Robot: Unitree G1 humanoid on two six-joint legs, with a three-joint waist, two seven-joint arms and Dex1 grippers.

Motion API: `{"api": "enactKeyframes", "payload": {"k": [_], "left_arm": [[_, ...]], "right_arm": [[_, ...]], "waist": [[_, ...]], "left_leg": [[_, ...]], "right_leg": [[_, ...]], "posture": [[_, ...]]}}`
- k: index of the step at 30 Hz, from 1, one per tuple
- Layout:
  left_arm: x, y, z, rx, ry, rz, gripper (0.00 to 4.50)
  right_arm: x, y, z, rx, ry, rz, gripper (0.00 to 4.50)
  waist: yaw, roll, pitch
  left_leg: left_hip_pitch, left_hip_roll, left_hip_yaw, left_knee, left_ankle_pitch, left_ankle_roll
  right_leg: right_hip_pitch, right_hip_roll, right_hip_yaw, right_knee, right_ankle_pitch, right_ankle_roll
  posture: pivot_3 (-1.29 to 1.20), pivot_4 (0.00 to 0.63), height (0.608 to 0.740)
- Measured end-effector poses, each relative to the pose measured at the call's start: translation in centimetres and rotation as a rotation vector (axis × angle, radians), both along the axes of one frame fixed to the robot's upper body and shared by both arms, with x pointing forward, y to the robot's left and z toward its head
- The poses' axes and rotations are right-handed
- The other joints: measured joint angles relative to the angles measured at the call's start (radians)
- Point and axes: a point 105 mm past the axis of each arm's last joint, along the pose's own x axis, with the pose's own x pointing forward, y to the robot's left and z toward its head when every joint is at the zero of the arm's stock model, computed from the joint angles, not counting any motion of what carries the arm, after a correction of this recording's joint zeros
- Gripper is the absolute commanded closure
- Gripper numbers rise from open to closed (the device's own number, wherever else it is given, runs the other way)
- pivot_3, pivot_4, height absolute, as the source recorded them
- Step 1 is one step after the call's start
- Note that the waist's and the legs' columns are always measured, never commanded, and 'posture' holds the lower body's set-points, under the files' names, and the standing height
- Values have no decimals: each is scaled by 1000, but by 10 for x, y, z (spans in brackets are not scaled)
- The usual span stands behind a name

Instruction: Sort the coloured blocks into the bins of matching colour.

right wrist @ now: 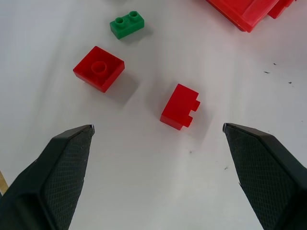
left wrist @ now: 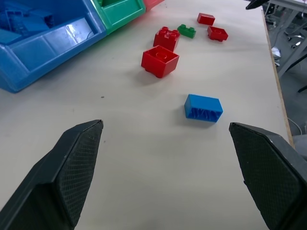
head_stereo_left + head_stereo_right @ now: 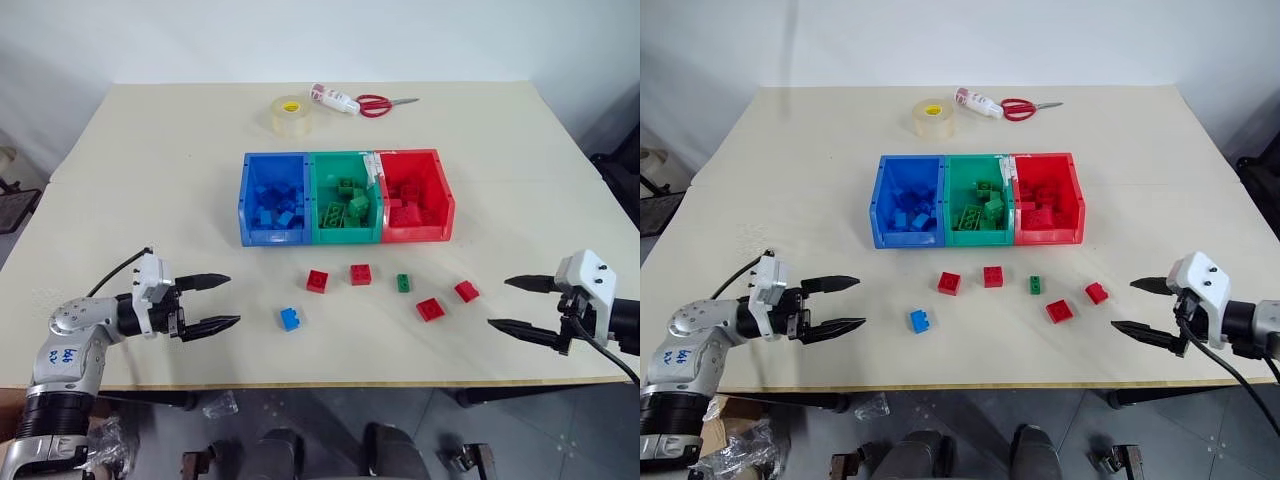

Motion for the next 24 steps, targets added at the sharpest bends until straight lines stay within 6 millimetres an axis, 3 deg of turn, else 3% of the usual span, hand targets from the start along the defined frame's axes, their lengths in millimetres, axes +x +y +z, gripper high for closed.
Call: {"api": "enactKeyframes", "payload": {"k": [11, 19, 24], "left_arm": [[12, -11, 2, -28, 0, -12, 22], [7, -13, -14, 35, 42, -64, 22], [6, -12, -15, 34, 47, -68, 22]], "right_arm": [[2, 4, 1, 26, 10, -36, 0], [-32, -38, -3, -22, 128, -175, 0], [-35, -41, 1, -30, 122, -180, 0]], "waist": [[0, 0, 0], [3, 0, 0], [-4, 0, 0]], "left_leg": [[0, 0, 0, 0, 0, 0], [0, 0, 0, 0, 0, 0], [1, 0, 1, 0, 0, 0]], "right_leg": [[0, 0, 0, 0, 0, 0], [1, 0, -1, -1, 0, 0], [1, 0, 0, -1, 0, 0]], "posture": [[0, 150, 740], [0, 150, 740], [0, 150, 740]]}}
